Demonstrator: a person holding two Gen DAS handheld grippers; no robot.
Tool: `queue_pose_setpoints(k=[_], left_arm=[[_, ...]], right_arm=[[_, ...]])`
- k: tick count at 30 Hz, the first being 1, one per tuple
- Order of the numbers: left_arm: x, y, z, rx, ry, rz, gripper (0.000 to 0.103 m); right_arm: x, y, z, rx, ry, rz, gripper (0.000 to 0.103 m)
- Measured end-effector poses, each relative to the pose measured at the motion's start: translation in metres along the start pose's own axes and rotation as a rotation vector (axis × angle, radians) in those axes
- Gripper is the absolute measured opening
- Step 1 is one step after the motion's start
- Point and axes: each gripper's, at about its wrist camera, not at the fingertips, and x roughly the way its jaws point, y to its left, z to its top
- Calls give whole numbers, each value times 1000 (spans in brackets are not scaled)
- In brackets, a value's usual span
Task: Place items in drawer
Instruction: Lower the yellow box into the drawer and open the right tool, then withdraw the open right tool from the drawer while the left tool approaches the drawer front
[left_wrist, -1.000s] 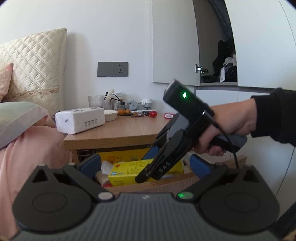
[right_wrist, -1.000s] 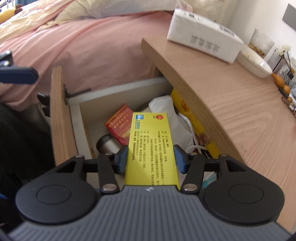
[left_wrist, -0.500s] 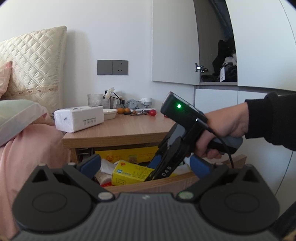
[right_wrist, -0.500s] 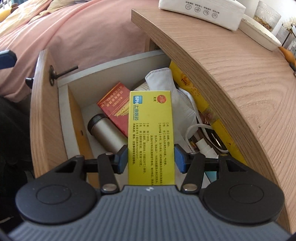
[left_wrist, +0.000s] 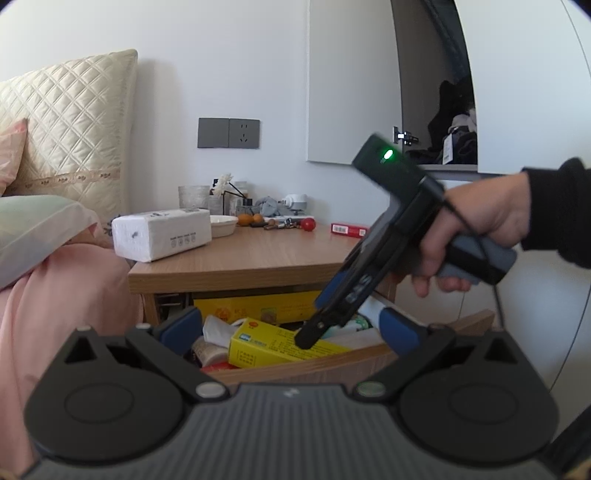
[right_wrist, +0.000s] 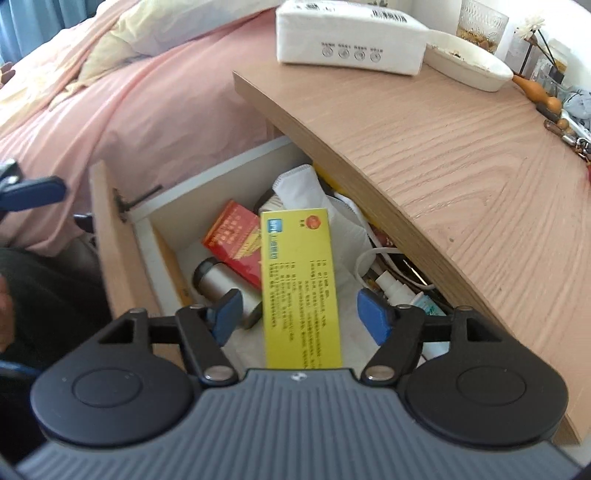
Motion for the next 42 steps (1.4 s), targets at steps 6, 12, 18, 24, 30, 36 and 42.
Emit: queue_pose_setpoints(k=[6,12,18,24,30,36,42], left_arm=[[0,2,0,-3,3,14,103],[-1,4,0,-10,4,23,103],[-4,2,-3,-4,9,33,103],[-7,6,-4,-8,7,47,103],[-6,5,-6,-7,15,48,103],[-7,-1,-11,8,22,42,103],[-12,-3,-17,-4,16,52,103]], right_arm=[[-29,13,-4,7,-67,-73,86],[-63,26,-22,111,-232,-198,86],[-94,36,-54,237,-372,-291,86],[-109,61,-88,305,-473,-385,86],[-114,80,-118,361,-564,-400,86],[-110,94,-142,404,-685,-416,86],[-97,101,-159,452,-782,-392,86]])
